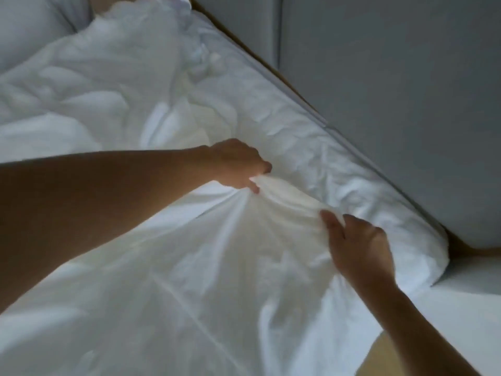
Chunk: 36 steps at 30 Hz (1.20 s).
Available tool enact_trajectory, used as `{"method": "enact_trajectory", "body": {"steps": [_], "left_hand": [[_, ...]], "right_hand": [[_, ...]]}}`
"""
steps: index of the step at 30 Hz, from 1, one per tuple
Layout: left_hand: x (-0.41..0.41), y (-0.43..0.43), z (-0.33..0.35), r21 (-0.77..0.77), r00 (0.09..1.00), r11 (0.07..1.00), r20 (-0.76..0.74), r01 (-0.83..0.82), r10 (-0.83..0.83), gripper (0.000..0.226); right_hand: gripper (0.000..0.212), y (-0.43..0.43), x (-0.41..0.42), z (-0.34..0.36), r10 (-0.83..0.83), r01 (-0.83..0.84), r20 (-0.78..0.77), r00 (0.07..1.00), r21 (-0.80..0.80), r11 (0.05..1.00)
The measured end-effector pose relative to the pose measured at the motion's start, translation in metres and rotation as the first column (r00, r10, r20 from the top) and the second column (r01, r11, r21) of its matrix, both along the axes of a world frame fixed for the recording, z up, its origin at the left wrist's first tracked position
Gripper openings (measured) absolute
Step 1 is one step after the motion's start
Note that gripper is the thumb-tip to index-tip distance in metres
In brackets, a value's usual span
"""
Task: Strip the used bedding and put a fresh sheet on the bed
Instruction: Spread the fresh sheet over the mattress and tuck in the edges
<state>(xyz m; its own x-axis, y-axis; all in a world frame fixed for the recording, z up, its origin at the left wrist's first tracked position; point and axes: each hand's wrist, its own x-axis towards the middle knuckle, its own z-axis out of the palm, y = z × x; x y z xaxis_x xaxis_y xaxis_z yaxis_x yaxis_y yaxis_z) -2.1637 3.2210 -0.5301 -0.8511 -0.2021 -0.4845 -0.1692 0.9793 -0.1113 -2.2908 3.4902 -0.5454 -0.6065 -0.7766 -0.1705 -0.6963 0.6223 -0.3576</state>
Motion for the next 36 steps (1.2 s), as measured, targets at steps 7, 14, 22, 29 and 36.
{"method": "enact_trajectory", "body": {"steps": [7,14,22,29,36], "left_hand": [[-0.102,-0.050,0.027,-0.219,0.833,0.940,-0.543,-0.262,0.105,0.070],[-0.024,-0.005,-0.082,0.113,0.361,0.360,-0.020,-0.926,0.932,0.145],[-0.056,-0.004,-0.083,0.191,0.374,0.517,-0.494,-0.834,0.785,0.032],[-0.066,0.021,-0.102,0.151,0.405,0.521,-0.465,-0.840,0.787,0.072],[0.021,0.165,-0.118,0.470,0.677,0.722,-0.301,-0.507,0.672,0.072]], "right_hand": [[0.079,-0.094,-0.147,0.019,-0.073,0.084,-0.128,0.989,0.084,0.993],[0.076,-0.001,-0.143,-0.090,-0.256,0.133,0.175,0.951,0.515,0.847],[0.063,-0.018,-0.159,-0.051,-0.285,0.282,0.018,0.958,0.101,0.954],[0.062,-0.016,-0.170,-0.083,-0.310,0.311,-0.144,0.940,-0.016,0.950],[0.048,-0.026,-0.142,-0.102,-0.250,0.264,-0.138,0.958,0.096,0.960]]}}
